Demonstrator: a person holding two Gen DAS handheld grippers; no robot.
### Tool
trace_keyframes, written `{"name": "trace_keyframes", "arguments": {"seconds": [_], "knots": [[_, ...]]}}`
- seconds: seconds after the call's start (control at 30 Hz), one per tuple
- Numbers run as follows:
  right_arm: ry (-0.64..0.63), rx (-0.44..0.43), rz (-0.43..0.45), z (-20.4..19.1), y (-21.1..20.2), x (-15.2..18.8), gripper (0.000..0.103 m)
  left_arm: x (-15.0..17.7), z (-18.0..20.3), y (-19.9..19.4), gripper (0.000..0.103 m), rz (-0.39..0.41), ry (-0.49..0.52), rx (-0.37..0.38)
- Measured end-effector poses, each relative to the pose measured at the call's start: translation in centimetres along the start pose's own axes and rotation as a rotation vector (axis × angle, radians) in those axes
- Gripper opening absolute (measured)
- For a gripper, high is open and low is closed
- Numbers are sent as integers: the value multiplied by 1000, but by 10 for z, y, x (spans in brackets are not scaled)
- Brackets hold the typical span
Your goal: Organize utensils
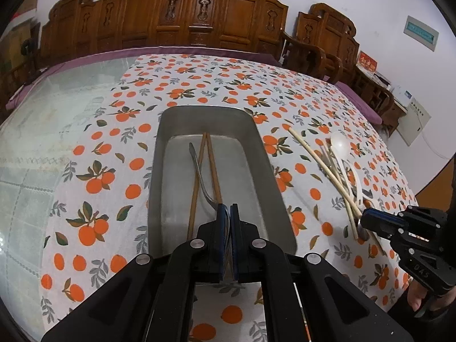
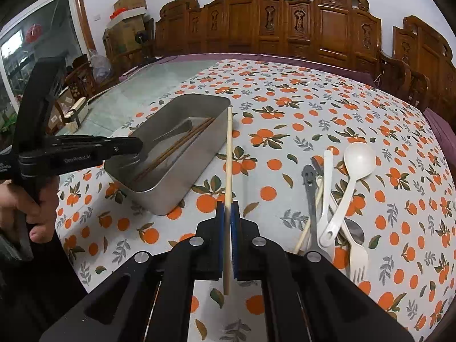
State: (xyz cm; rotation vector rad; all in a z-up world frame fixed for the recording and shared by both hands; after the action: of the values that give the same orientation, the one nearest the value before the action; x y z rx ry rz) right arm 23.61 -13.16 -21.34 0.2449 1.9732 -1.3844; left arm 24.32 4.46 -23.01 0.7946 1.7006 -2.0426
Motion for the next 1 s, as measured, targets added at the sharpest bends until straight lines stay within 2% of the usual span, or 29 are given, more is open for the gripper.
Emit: {"name": "trace_keyframes", "arguments": {"seconds": [0.13, 0.43, 0.73, 0.83, 0.9, 1.0], "knots": [[-16, 13, -15, -7, 3, -2, 5, 0, 0, 2, 3, 0, 18, -8], [-15, 38, -22, -13, -3, -10, 5, 0, -12, 16, 3, -42, -13, -4], [19, 40, -20, -19, -6, -25, 5, -11, -18, -3, 3, 15, -13, -9], [28, 27, -18, -27, -3, -34, 5, -16, -26, -15, 7, 45, -9, -29], [38, 14, -19, -32, 1, -38, 5, -19, -31, -21, 18, 64, -6, -56], [54, -6, -25, -40, 9, -45, 5, -23, -43, -29, 24, 83, -12, -87]]}}
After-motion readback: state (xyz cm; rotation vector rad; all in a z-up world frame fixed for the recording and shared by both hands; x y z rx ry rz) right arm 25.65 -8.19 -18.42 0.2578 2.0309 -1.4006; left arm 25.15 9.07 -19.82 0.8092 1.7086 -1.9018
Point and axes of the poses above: each gripper's, at about its wrist camera, not at the fingertips, and y roughly the way its jaws point, z to its right, x to its underside, the point moved 6 cm from there along y, roughly the way its jaws point, and after that the axes turned 5 degrees about y, right-handed, at the moved point
